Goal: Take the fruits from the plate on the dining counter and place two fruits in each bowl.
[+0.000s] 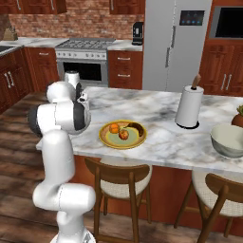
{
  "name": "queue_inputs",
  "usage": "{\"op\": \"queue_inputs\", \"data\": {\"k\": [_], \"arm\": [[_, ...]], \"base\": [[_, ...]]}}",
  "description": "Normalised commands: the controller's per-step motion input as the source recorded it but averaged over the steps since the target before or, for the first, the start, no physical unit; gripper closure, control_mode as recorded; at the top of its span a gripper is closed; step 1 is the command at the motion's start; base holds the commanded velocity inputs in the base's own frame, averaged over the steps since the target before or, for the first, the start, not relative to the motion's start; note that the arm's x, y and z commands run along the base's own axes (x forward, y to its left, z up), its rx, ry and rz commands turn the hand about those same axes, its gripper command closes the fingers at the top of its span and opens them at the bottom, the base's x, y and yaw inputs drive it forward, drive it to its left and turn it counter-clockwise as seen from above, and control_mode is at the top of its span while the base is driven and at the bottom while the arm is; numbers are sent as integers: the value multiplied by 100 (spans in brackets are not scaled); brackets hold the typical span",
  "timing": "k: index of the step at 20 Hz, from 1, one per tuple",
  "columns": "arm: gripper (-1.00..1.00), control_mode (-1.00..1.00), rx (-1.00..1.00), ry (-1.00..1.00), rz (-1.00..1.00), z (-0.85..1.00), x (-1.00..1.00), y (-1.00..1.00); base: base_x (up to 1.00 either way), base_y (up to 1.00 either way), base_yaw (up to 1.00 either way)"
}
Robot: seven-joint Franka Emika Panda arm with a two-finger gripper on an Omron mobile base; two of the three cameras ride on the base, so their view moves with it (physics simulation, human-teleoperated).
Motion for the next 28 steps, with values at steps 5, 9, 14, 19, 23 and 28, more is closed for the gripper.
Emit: {"op": "queue_inputs", "data": {"k": [5,9,14,19,23,28], "arm": [[-100,-100,0,-16,0,43,-65,-100],[-100,-100,1,-2,-4,60,-59,-100],[-100,-100,1,0,-15,32,-44,-100],[-100,-100,0,0,-13,0,-20,-99],[-100,-100,0,0,0,-34,41,-33],[-100,-100,0,-1,0,-50,41,0]], "base": [[0,0,0],[0,0,0],[0,0,0],[0,0,0],[0,0,0],[0,0,0]]}}
